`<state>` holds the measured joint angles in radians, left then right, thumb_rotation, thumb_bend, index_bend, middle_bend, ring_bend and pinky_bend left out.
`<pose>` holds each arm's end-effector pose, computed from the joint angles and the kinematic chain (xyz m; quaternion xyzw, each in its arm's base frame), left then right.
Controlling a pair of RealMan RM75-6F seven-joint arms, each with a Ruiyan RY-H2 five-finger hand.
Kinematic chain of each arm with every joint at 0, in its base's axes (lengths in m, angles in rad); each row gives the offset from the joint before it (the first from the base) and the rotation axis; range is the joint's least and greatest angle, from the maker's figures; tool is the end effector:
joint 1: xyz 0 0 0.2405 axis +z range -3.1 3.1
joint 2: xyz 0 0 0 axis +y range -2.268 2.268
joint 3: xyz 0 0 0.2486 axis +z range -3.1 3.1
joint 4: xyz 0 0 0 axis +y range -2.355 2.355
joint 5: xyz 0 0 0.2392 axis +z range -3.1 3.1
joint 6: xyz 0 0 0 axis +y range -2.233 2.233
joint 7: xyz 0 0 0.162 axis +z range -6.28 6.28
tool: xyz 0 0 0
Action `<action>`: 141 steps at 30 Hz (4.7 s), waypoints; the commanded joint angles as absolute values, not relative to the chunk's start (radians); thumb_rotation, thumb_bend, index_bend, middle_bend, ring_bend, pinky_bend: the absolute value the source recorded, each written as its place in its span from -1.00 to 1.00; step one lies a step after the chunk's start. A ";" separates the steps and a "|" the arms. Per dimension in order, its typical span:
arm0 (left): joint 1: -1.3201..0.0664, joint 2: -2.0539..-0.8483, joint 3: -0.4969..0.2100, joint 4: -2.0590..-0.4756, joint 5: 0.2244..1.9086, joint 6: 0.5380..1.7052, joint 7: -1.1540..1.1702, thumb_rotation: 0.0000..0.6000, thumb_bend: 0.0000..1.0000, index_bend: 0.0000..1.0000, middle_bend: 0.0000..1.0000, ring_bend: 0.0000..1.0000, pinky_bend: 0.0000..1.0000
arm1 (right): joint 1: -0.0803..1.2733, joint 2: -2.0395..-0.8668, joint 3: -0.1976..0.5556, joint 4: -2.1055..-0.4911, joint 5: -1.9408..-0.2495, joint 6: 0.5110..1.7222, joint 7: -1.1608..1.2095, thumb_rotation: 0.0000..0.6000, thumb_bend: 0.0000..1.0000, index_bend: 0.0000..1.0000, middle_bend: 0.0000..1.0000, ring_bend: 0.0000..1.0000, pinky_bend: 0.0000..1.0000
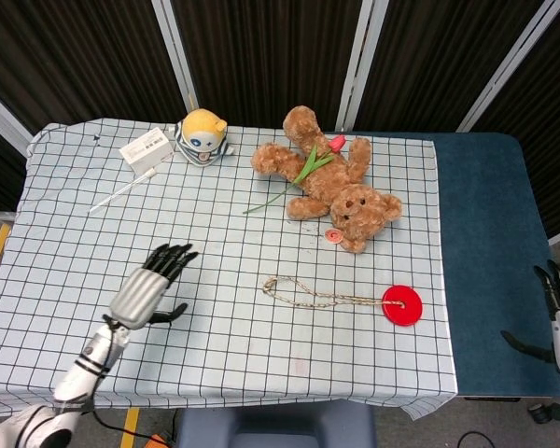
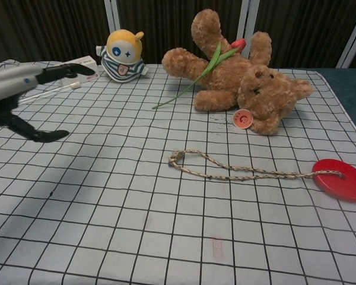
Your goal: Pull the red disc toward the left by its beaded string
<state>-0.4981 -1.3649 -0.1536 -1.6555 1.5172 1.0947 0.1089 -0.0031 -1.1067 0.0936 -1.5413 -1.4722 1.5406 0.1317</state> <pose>-0.1584 0.3024 0.0062 -0.7252 -0.3600 -0.4528 0.3734 -0.3453 -0.1821 0.1588 0.5369 -0.4001 0.4056 0.6222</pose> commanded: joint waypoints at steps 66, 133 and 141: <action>-0.955 -2.072 -0.266 -0.892 1.187 0.848 0.265 1.00 -0.13 0.12 -0.76 -1.00 -0.89 | -0.008 -1.143 0.110 -1.375 -1.390 1.463 0.282 1.00 -0.94 -1.00 -1.00 -1.00 -1.00; -0.359 -1.247 -0.254 -1.166 1.143 1.396 0.158 1.00 0.45 0.80 -0.43 -0.92 -0.83 | 0.006 -1.148 0.093 -1.476 -1.437 1.489 0.144 1.00 -0.94 -1.00 -1.00 -1.00 -1.00; -0.407 -1.297 -0.267 -1.227 1.234 1.463 0.192 1.00 0.43 0.80 -0.42 -0.90 -0.82 | 0.006 -1.149 0.093 -1.473 -1.430 1.485 0.147 1.00 -0.94 -1.00 -1.00 -1.00 -1.00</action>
<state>-0.3942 -1.2846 -0.2695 -1.1961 1.2130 1.4588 0.1927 0.0056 -1.1489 0.0929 -1.4735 -1.4307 1.4860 0.1468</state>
